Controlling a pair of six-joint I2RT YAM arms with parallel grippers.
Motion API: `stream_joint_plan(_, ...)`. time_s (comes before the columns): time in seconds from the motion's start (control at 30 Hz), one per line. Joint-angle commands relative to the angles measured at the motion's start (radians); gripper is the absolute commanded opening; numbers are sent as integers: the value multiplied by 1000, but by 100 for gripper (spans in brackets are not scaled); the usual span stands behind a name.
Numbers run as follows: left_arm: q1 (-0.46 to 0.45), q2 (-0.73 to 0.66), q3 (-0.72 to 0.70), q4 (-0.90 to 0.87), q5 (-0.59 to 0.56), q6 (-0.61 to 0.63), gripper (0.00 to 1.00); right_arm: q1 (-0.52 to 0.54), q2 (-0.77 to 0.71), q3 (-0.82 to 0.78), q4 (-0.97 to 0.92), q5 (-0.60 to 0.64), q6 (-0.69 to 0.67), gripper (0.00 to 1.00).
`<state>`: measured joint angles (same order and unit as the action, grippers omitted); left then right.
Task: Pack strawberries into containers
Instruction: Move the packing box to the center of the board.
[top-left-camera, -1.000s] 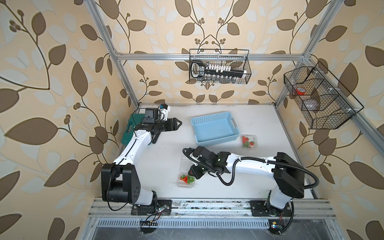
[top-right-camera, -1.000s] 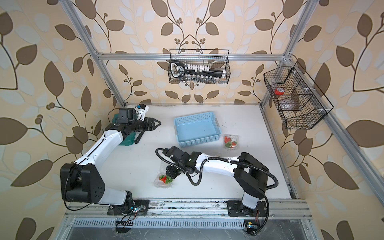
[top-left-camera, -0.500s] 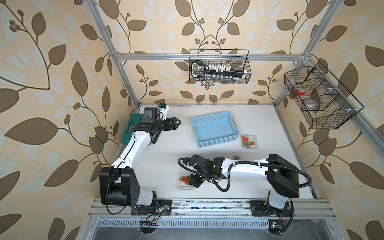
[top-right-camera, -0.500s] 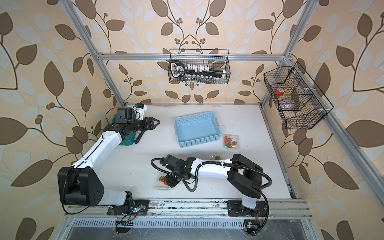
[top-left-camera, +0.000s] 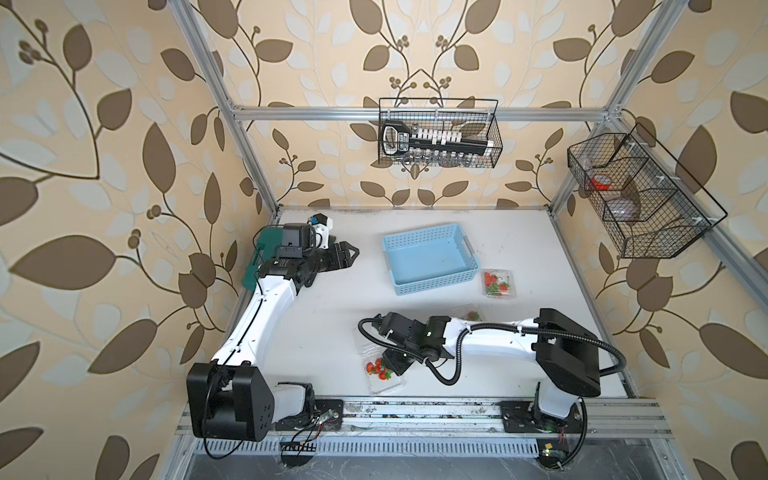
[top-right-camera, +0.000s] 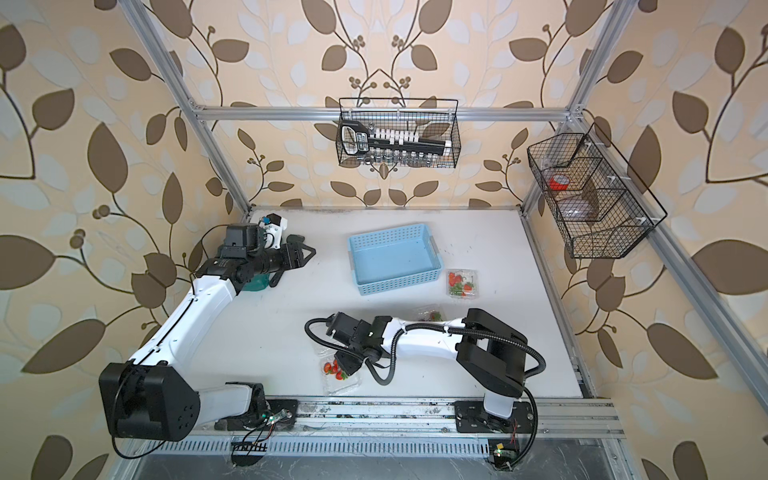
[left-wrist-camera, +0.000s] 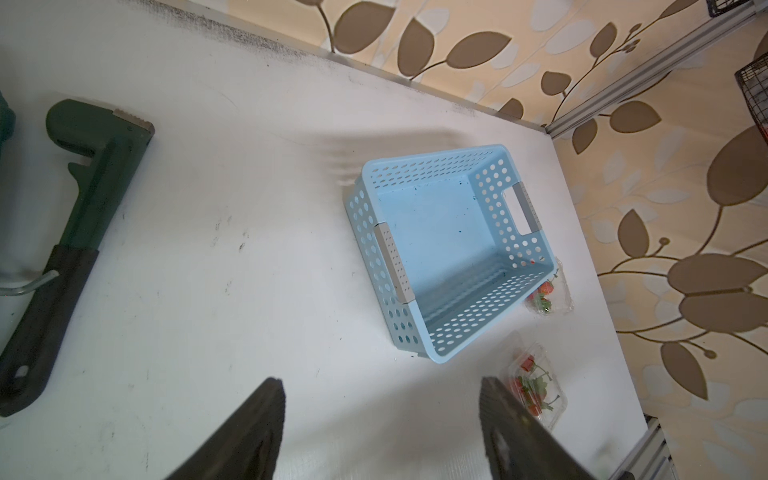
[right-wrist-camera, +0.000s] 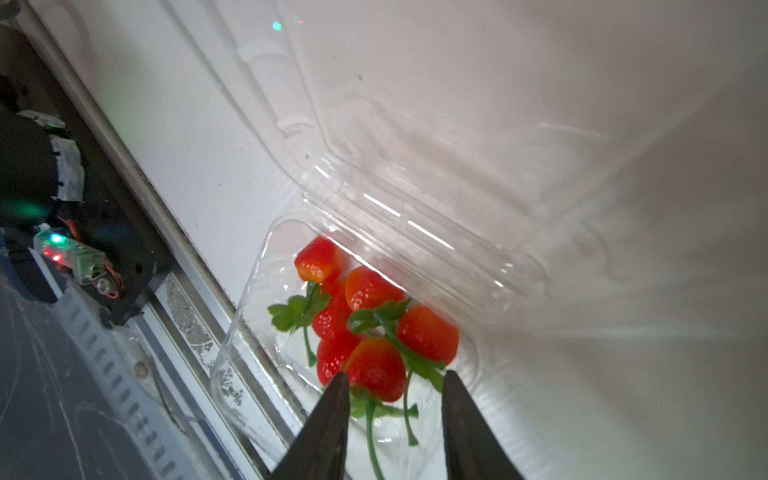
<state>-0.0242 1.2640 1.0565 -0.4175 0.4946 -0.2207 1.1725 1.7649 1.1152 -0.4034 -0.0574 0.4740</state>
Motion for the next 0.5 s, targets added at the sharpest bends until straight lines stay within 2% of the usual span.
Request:
stream_joint_plan(0.0, 11, -44, -32, -17, 28, -27, 75, 6, -69, -31, -31, 58, 30, 37)
stream_joint_plan(0.2, 10, -72, -80, -16, 41, -42, 75, -9, -174, -90, -48, 77, 84, 38)
stream_joint_plan(0.47, 10, -74, -117, -43, 28, -42, 75, 16, -223, -170, -60, -18, 148, 35)
